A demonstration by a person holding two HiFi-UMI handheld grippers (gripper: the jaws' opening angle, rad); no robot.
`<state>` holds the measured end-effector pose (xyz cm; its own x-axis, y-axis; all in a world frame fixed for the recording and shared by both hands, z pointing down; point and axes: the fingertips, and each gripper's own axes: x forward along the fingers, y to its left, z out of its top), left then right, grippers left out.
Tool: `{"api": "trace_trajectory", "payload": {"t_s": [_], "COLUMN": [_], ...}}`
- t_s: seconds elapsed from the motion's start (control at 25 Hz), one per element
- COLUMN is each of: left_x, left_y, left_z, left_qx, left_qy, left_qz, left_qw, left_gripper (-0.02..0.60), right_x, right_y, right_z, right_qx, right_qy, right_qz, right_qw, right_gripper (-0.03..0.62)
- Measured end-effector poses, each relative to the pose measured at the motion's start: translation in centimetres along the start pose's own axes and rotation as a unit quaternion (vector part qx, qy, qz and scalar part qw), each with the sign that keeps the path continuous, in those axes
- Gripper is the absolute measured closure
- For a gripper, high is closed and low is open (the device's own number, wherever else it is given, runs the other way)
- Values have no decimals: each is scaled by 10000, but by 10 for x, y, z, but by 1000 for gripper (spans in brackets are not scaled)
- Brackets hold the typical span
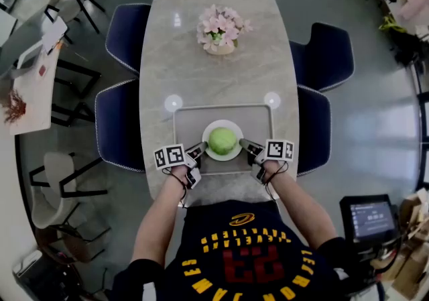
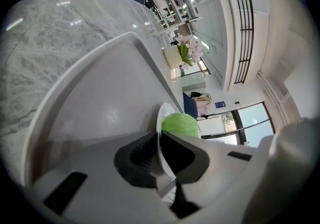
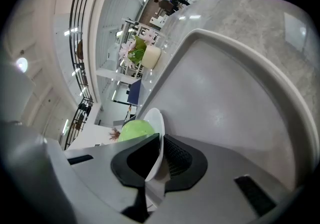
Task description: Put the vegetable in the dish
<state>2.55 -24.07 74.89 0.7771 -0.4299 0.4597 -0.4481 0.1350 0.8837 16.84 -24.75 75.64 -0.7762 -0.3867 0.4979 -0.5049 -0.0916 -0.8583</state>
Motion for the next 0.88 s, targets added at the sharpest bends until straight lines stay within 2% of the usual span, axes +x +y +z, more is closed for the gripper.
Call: {"api": "trace_trajectory", "payload": {"t_s": [0.32,0.6,0.88], "left_x": [4,6,7], "left_y": [9,12,16], "left_z": [-2,0,2], "left_qx": [107,91,167], "left_qy": [79,6,-111], "left_qz": [339,531,950], "left_qw": [9993,9985,9953], "left_gripper": [565,563,557], "right_x": [6,9,9], "right_y": [-3,-8,-6], "right_z": [2,2,3], "right_qx": [-196,-305,-907], "right_qy": [122,148,222], "right_qz": [-136,-528,-1046], "right_qw": [9996,9980,9901], "right_gripper": [579,577,566]}}
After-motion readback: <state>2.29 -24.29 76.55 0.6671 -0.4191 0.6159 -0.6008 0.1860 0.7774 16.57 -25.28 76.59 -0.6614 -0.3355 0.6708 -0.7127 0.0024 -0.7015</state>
